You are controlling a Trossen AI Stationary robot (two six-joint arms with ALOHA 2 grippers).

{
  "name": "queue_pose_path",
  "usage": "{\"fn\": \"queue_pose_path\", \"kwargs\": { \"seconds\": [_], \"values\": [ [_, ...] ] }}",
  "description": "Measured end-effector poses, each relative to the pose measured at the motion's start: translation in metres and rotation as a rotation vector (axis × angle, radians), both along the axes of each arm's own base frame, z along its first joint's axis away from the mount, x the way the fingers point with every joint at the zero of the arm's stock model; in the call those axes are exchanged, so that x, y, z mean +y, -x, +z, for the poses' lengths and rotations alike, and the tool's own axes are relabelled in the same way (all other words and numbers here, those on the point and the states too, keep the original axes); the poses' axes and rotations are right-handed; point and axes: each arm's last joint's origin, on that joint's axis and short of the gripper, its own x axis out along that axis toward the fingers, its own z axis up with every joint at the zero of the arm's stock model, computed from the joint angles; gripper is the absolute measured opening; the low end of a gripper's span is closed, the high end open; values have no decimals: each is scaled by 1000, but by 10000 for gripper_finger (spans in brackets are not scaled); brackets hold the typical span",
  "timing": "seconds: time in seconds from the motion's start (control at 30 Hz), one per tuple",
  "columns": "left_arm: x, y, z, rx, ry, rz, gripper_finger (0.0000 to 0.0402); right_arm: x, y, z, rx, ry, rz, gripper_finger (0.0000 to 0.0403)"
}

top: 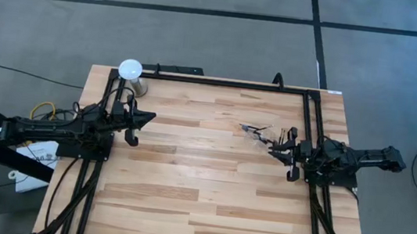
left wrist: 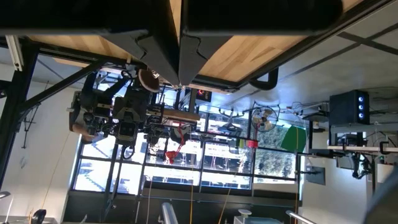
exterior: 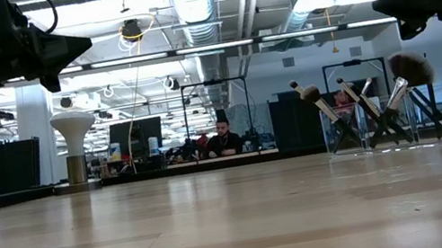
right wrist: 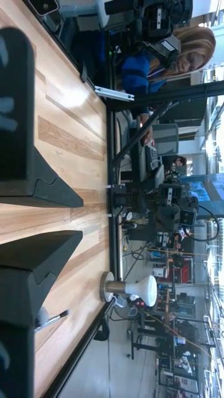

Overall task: Pick & Place Makeup Supplies
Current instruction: Return to Home Position

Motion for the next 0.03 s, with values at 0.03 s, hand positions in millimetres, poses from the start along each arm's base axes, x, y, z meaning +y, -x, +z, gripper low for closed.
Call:
{"fn": "queue_pose_path", "kwargs": {
  "seconds": [0.03],
  "values": [
    [0, 0, 0, 0, 0, 0, 4, 0, 0, 0, 0, 0, 0, 60]
  ]
}}
